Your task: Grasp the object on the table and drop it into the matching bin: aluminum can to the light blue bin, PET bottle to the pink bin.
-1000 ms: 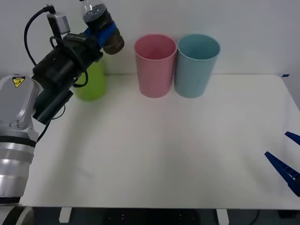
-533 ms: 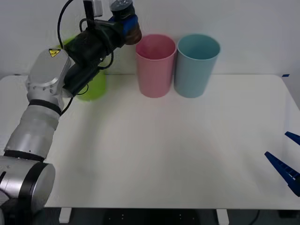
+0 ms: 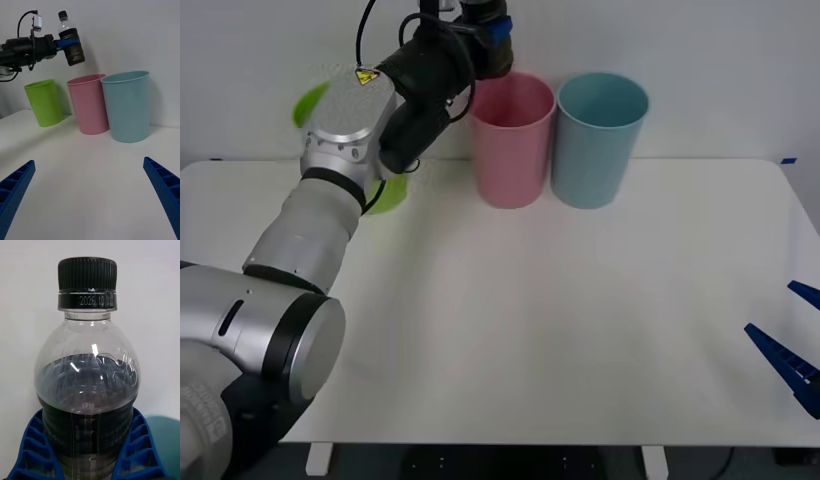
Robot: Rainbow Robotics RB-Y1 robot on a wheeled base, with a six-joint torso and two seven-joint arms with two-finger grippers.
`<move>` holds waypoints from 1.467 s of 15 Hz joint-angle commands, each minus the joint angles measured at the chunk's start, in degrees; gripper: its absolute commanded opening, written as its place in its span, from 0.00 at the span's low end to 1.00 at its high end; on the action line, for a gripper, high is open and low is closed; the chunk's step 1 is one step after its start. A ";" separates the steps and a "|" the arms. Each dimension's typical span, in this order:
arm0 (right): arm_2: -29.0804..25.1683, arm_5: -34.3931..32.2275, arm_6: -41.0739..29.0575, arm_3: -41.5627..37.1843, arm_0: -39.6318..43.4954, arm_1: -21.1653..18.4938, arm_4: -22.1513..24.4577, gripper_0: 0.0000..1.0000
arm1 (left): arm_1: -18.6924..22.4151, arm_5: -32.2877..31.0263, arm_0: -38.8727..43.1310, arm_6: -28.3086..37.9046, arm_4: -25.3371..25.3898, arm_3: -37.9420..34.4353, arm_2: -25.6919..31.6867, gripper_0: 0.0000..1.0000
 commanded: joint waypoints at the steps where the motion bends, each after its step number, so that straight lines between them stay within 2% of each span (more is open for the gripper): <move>1: 0.00 0.00 0.00 0.00 0.00 0.00 0.00 1.00 | -0.29 2.59 0.03 -0.36 -0.52 0.02 -0.35 0.01; 15: 0.00 0.00 0.00 0.00 0.00 0.00 0.00 1.00 | -0.64 4.61 0.03 -1.07 3.08 -0.25 -5.80 0.03; 16: 0.00 0.00 0.00 0.00 0.00 0.00 0.00 1.00 | -0.64 4.70 0.03 -0.98 3.35 -0.25 -6.06 0.10; 17: 0.00 0.00 0.00 0.00 0.00 0.00 0.00 1.00 | -0.64 5.05 0.03 -0.98 3.79 -0.34 -6.41 0.71; 18: 0.00 0.00 0.00 0.00 0.00 0.00 0.00 1.00 | -0.55 5.31 0.03 -0.98 3.79 -0.51 -6.59 1.00; 22: 0.00 0.00 0.00 0.00 0.00 0.00 0.00 1.00 | -0.64 5.49 0.12 -0.98 5.19 -0.60 -6.76 1.00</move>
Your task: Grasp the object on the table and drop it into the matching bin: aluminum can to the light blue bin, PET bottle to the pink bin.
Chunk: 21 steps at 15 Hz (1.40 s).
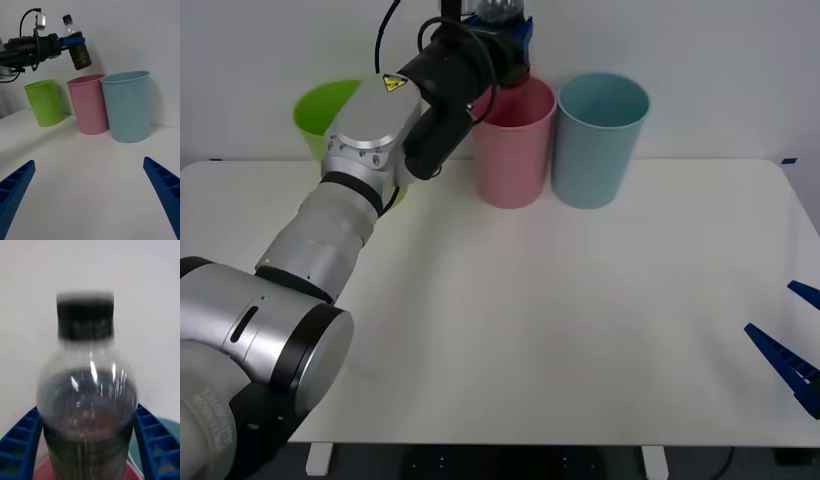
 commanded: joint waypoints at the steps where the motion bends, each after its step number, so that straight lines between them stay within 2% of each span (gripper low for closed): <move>1: 0.00 0.00 0.00 0.00 0.00 0.00 0.00 1.00 | 0.06 -0.09 0.09 0.00 1.07 -0.02 -0.14 1.00; 5: 0.00 0.00 0.00 0.00 0.00 0.00 0.00 1.00 | 0.94 -2.11 1.76 -0.70 5.38 -1.60 -0.14 1.00; 11: 0.00 0.00 0.00 0.00 0.00 0.00 0.00 1.00 | 6.13 -4.92 13.63 -2.54 14.43 -16.19 -2.43 1.00; 17: 0.00 0.00 0.00 0.00 0.00 0.00 0.00 1.00 | 13.77 -12.57 24.44 -3.60 21.38 -26.74 -2.34 1.00; 21: 0.00 0.00 0.00 0.00 0.00 0.00 0.00 1.00 | 17.03 -20.21 31.47 -4.30 22.69 -31.04 2.41 1.00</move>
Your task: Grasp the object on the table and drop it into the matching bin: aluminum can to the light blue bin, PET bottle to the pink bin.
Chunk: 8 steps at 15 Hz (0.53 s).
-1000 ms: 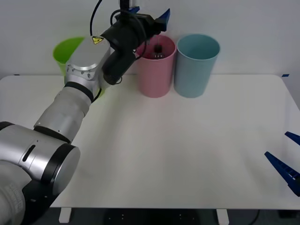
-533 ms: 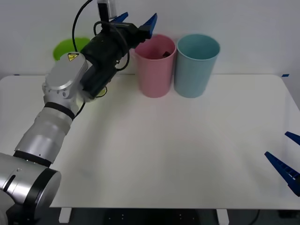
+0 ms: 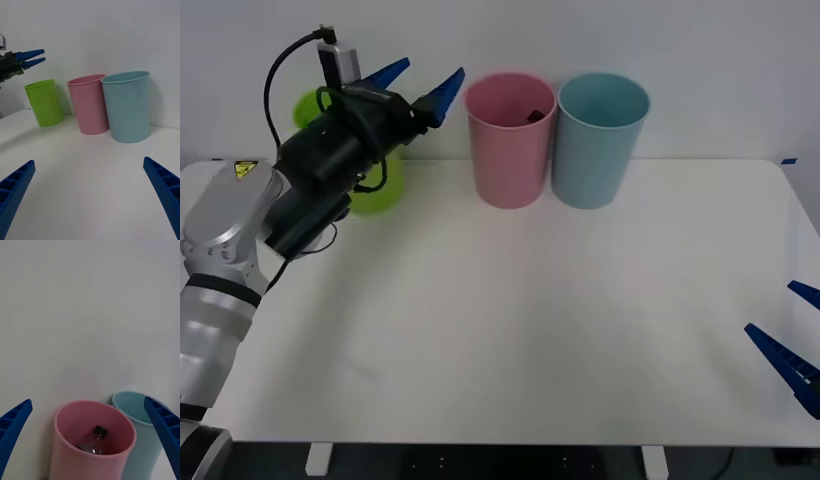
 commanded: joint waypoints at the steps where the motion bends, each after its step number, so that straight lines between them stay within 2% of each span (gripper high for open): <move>1: 0.00 0.00 0.00 0.00 0.00 0.00 0.00 1.00 | 1.23 -6.10 4.61 -0.31 0.16 -2.32 4.21 1.00; 8: 0.00 0.00 0.00 0.00 0.00 0.00 0.00 1.00 | 3.07 -18.32 21.75 -0.58 0.07 -13.74 17.92 1.00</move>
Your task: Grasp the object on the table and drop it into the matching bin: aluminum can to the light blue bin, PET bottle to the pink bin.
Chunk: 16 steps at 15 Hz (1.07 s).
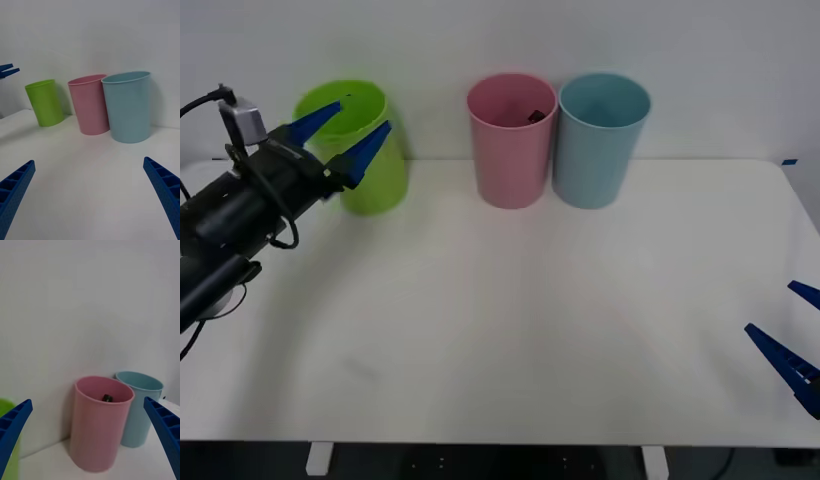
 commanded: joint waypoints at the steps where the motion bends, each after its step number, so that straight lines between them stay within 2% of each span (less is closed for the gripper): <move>1: 0.00 0.00 0.00 0.00 0.00 0.00 0.00 1.00 | 0.57 -4.41 6.41 0.14 -0.04 -4.37 5.66 1.00; 4: 0.00 0.00 0.00 0.00 0.00 0.00 0.00 1.00 | 1.36 -8.72 11.51 0.14 0.05 -6.75 10.93 1.00; 9: 0.00 0.00 0.00 0.00 0.00 0.00 0.00 1.00 | 5.23 -15.40 17.84 -0.22 -0.04 -6.75 17.00 1.00; 13: 0.00 0.00 0.00 0.00 0.00 0.00 0.00 1.00 | 6.46 -20.41 23.64 -1.27 -0.04 -6.75 22.09 1.00; 16: 0.00 0.00 0.00 0.00 0.00 0.00 0.00 1.00 | 8.84 -21.29 29.52 -2.32 3.39 -6.83 23.41 1.00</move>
